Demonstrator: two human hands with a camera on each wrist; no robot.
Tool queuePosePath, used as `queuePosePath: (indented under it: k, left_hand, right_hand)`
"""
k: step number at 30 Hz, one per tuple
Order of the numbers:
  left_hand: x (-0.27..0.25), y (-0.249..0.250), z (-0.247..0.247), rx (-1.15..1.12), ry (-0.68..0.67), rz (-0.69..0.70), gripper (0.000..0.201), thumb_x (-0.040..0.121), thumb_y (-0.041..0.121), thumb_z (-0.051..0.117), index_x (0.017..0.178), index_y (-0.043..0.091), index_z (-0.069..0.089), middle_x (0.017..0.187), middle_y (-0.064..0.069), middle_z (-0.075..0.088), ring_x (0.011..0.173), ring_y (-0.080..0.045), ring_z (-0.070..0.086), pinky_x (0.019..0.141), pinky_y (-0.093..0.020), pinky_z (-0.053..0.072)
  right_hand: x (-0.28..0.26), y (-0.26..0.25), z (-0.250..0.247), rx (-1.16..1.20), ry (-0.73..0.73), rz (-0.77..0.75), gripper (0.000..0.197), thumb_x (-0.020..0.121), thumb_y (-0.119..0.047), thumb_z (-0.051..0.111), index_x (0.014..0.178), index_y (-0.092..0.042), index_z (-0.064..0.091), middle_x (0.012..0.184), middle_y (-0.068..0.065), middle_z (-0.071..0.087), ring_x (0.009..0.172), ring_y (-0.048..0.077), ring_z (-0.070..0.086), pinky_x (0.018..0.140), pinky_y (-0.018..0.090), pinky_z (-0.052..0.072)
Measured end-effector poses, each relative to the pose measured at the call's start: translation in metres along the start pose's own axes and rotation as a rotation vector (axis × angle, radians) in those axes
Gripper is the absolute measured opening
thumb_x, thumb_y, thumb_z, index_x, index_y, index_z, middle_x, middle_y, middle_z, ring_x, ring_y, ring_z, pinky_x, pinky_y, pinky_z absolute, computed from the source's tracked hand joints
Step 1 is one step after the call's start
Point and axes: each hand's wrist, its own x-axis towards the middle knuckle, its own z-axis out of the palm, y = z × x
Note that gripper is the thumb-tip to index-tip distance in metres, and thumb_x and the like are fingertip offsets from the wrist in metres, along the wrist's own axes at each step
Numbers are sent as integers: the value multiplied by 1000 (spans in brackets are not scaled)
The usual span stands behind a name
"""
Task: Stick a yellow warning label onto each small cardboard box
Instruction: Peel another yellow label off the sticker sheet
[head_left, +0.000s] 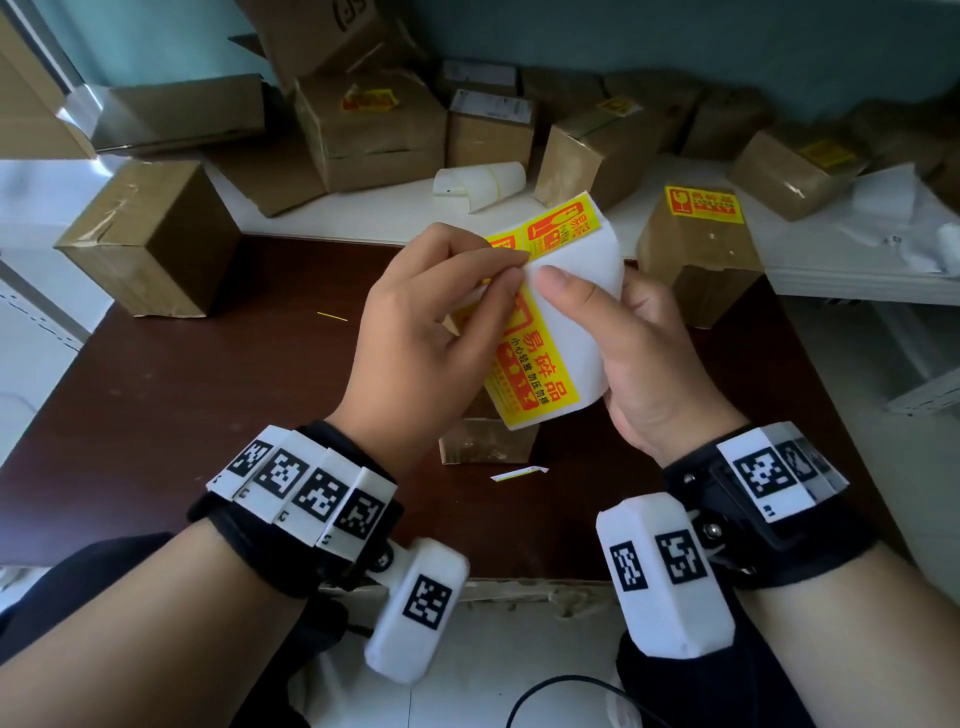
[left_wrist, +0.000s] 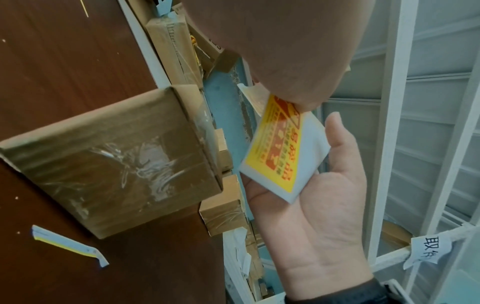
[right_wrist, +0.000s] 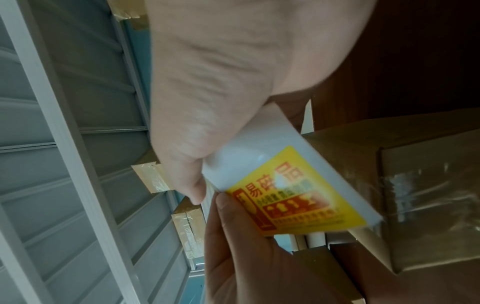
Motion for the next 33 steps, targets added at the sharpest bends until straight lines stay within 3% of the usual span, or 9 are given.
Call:
queuePosePath:
  k: [4, 7, 11, 16, 25, 29, 33]
  left_hand:
    - [0, 0, 0, 11, 21, -3, 14, 104, 9, 75, 115, 5, 82, 102, -8, 69, 93, -5, 63, 84, -17, 47]
    - [-1, 0, 0, 0, 29, -8, 15, 103, 12, 76, 115, 5, 83, 103, -9, 70, 95, -13, 67, 84, -23, 51]
    - [-2, 3, -1, -15, 27, -38, 12, 104, 13, 75, 108, 8, 85, 98, -7, 71, 89, -11, 68, 80, -21, 50]
    - [-2, 3, -1, -24, 52, -72, 9, 102, 12, 77, 98, 10, 85, 92, -4, 70, 82, -3, 65, 75, -20, 49]
    - [-2, 5, 0, -11, 43, -69, 10, 102, 9, 76, 94, 8, 82, 91, -1, 68, 83, 0, 62, 79, -16, 46]
    - [-3, 5, 1, 3, 45, -71, 12, 103, 12, 75, 93, 9, 80, 92, 1, 69, 82, -12, 64, 76, -25, 48]
    - [-3, 6, 0, 0, 40, -73, 10, 103, 10, 74, 93, 10, 79, 92, 7, 66, 84, -4, 61, 78, -20, 45]
  right_hand:
    - [1, 4, 2, -40, 43, -33, 20, 94, -15, 74, 112, -15, 83, 110, 13, 83, 105, 27, 78, 98, 48, 64]
    - [1, 7, 3, -58, 48, -67, 21, 98, -6, 73, 118, -8, 80, 117, 18, 82, 109, 30, 78, 100, 48, 64]
    - [0, 5, 5, -77, 61, -72, 18, 103, 1, 68, 113, -9, 79, 105, 5, 84, 102, 20, 80, 88, 36, 65]
    - [-3, 5, 4, -201, 51, -115, 15, 104, -5, 72, 117, -8, 78, 104, 1, 84, 102, 17, 81, 84, 32, 64]
    - [-3, 5, 0, -270, 62, -141, 18, 102, -4, 74, 120, -2, 78, 108, 9, 83, 105, 24, 81, 88, 40, 66]
    - [-4, 4, 1, -275, 63, -145, 14, 102, -4, 75, 115, -4, 79, 104, 8, 84, 101, 24, 82, 85, 39, 67]
    - [-5, 3, 0, -283, 58, -133, 14, 102, -4, 74, 113, 4, 78, 104, 19, 82, 100, 32, 81, 85, 48, 67]
